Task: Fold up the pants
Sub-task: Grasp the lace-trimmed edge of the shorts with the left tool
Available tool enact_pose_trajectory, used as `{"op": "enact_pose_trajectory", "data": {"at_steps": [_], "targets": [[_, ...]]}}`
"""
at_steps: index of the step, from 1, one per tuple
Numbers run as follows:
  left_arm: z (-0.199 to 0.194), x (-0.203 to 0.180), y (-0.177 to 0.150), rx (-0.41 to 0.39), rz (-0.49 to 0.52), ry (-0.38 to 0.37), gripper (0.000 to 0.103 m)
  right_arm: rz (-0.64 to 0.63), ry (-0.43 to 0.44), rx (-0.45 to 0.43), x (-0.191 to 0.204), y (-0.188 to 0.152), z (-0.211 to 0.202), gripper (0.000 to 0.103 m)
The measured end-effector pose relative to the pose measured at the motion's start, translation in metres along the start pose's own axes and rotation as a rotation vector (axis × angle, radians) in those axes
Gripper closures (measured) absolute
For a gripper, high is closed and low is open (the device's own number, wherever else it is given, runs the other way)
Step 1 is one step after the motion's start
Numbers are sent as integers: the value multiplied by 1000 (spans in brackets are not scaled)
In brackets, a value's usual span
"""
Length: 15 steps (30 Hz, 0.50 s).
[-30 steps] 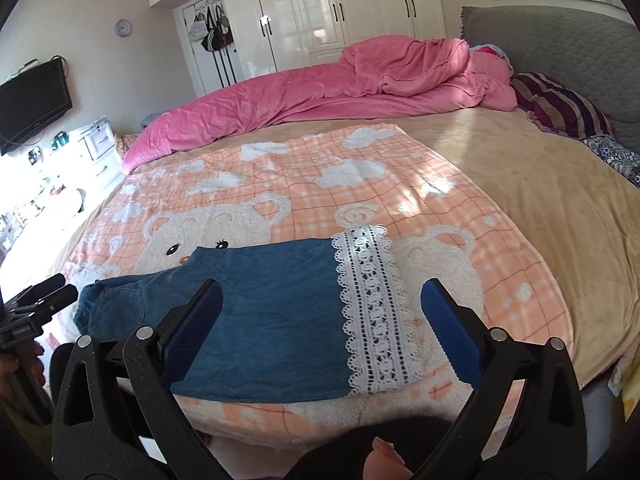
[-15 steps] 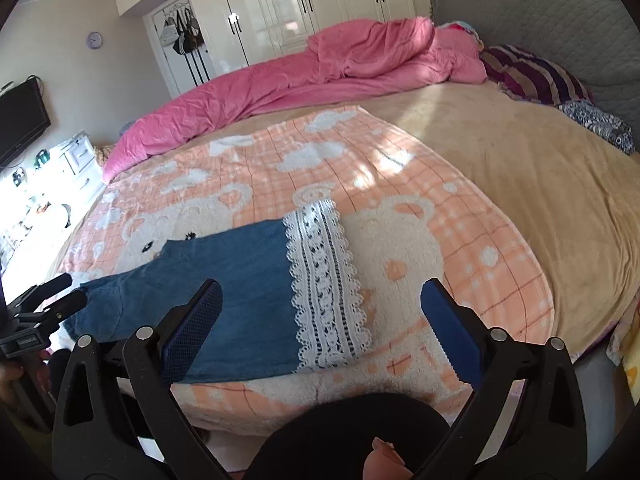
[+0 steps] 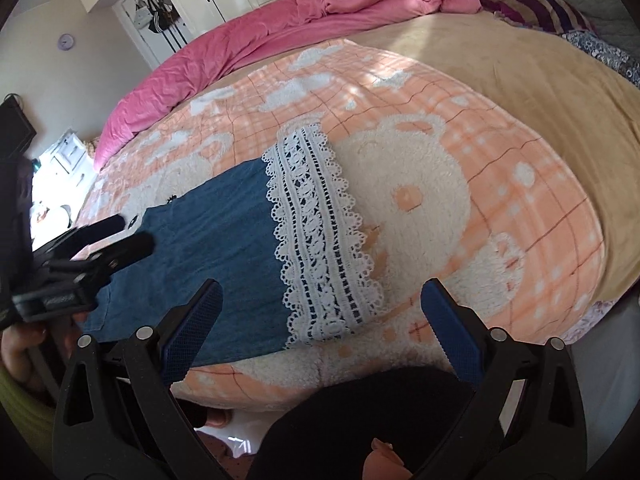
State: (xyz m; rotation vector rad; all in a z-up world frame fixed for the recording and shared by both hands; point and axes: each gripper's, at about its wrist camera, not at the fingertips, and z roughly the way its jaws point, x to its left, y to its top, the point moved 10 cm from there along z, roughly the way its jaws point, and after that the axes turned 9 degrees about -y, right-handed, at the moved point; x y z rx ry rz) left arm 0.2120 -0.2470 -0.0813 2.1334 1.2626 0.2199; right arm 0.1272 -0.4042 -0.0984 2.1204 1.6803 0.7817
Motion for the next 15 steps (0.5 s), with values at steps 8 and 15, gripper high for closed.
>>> {"op": "enact_pose_trajectory", "data": {"at_steps": [8,15], "targets": [[52,-7,50,55,-15,-93,5,77,58,108,2,-17,27,9],[96,-7,85,108,20,-145,5,12,16,79,13,-16,31,34]]}}
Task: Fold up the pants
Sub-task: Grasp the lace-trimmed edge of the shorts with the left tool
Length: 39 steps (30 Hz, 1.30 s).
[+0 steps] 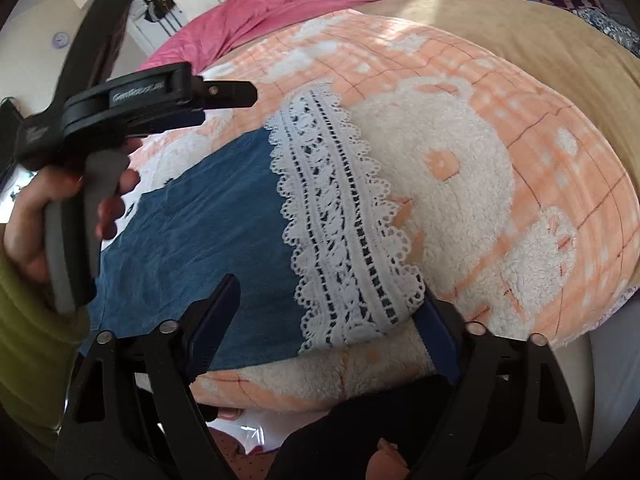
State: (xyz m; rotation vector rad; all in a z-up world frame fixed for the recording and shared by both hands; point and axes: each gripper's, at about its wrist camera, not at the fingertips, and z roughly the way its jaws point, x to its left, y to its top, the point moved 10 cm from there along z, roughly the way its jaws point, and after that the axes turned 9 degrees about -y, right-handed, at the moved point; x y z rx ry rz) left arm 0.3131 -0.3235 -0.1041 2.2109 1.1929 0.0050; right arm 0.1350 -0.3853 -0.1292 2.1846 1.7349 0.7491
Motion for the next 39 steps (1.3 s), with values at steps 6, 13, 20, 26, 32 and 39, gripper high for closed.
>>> {"op": "enact_pose_trajectory", "data": {"at_steps": [6,13,20,26,32,39], "targets": [[29,1,10,7,9,-95,6,37,15,7,-1,5,6,40],[54,-10,6,38,4,-245,23,67,15,36,-1,12,18,32],[69,-28,-8,71,75,-317,25,87,38,9,-2,12,13,51],[71,-28,-6,85,76,-367,25,82,18,20,1,11,18,50],[61,-33,-10,78,18,-440,39,99,88,-3,4,12,14,70],[67,-30,-13,60,6,-440,31,79,68,33,7,14,21,63]]}}
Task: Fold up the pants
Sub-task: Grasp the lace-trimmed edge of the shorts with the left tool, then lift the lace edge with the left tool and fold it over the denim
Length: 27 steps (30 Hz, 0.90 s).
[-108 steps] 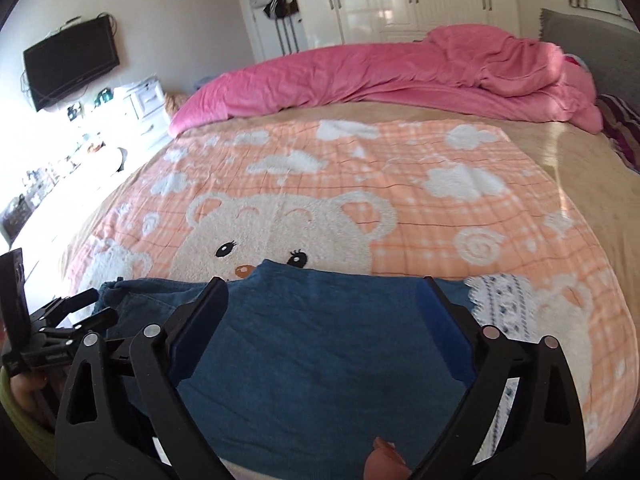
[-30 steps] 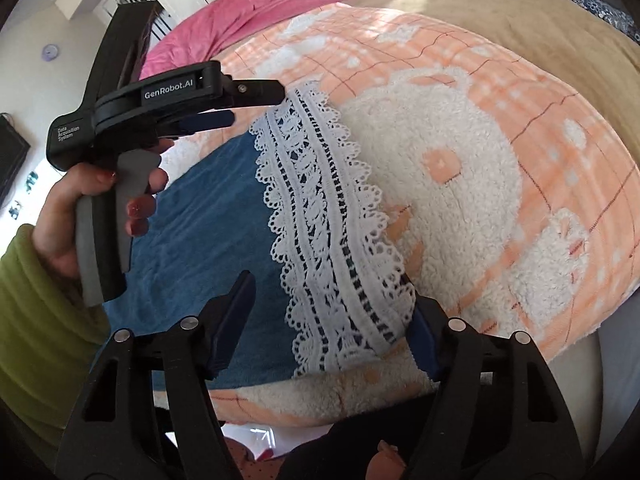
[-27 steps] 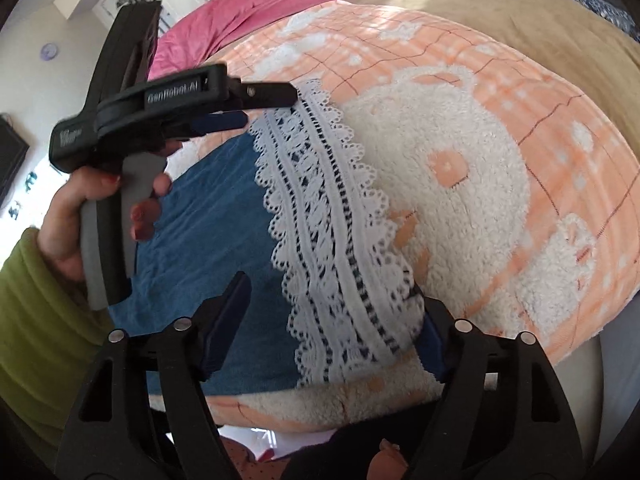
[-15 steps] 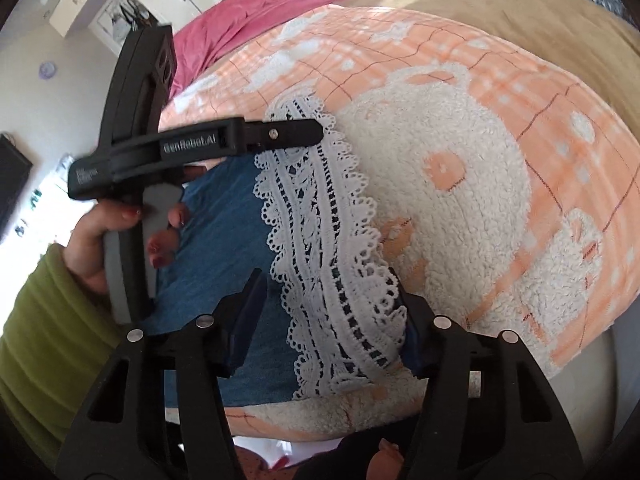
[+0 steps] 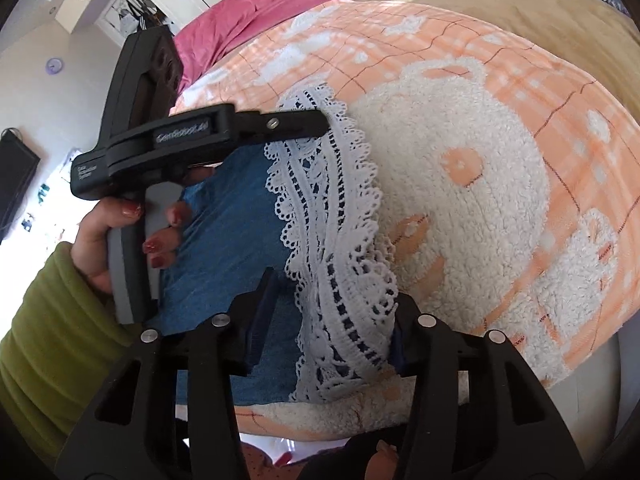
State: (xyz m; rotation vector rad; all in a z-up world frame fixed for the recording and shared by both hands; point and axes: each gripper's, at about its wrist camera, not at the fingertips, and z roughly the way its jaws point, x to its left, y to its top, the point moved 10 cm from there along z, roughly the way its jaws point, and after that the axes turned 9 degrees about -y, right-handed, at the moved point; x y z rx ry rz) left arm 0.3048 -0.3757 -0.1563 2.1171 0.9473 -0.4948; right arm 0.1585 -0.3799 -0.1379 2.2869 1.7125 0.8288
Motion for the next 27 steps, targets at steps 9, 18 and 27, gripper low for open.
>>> {"op": "enact_pose_trajectory", "data": {"at_steps": [9,18,27], "targets": [[-21,0,6,-110,-47,12,81,-16,3,-28,1,4,-3,89],[-83,-19,12,-271,-49,-96,82,-119,193,-218,46,12,-41,89],[-173,-3,-25,-412,-81,-132,80,-406,284,-304,150,-10,-68,89]]}}
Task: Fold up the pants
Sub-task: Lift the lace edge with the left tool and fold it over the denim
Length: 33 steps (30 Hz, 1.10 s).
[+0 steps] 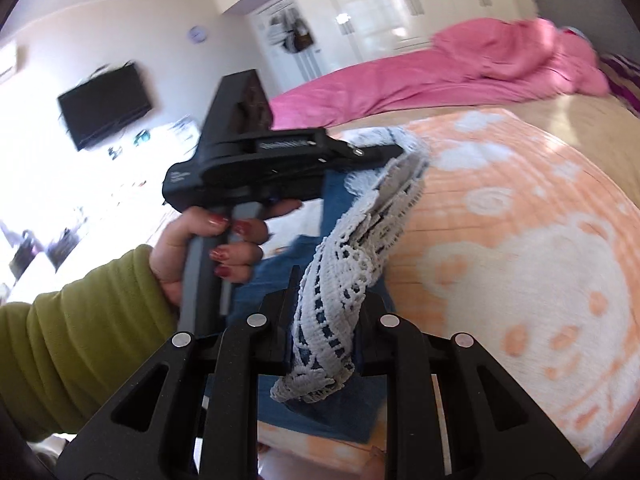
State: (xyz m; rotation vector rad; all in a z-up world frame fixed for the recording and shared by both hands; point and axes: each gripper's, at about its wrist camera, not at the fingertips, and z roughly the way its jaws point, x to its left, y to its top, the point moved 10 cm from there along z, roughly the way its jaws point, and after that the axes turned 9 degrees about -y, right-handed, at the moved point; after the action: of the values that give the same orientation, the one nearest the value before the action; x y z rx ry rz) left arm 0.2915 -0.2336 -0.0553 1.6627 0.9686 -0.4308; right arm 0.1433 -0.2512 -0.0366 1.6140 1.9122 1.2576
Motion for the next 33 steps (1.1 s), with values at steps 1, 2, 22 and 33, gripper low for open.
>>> {"op": "enact_pose_trajectory", "data": {"at_steps": [1,2,22,33], "targets": [[-8,7,-3,-8,-21,18,77,-23,15,12,11,-1,5,89],[-17,15,-4,-21,-47,41,72,-39,18,25,17,-3,9,89],[-178,88,-82,-227,-417,256,13,-371,136,199,107,-67,46,38],[-153,96,-89,-144,-370,393,55,-87,-99,340,-24,29,134,29]]}}
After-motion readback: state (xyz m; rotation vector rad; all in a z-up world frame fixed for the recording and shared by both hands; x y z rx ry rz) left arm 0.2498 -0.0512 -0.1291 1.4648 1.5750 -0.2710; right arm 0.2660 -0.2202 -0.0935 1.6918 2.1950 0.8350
